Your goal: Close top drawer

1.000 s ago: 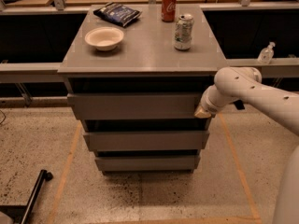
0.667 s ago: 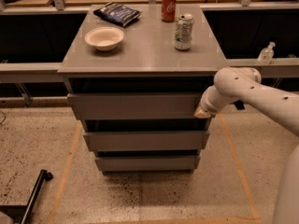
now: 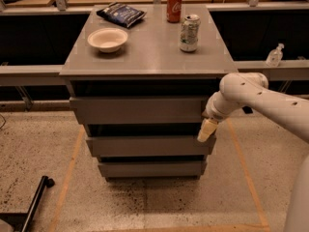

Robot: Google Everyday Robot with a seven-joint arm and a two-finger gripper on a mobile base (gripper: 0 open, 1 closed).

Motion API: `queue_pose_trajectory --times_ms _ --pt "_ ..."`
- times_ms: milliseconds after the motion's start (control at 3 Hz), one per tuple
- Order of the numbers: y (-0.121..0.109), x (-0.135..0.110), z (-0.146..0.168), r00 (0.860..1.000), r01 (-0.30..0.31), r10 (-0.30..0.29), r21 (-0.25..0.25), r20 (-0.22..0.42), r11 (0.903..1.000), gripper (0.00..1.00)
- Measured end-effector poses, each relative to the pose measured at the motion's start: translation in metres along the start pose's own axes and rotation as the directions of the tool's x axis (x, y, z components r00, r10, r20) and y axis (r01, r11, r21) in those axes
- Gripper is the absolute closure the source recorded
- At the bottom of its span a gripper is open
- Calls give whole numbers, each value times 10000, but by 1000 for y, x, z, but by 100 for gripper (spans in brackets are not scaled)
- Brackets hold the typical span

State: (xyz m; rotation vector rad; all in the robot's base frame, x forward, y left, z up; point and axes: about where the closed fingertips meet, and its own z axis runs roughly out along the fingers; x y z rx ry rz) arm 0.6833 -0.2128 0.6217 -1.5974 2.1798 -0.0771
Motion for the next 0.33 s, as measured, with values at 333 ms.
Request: queue_pose_trajectory --times_ms 333 --pt "3 -1 0 10000 0 0 -2 0 10000 0"
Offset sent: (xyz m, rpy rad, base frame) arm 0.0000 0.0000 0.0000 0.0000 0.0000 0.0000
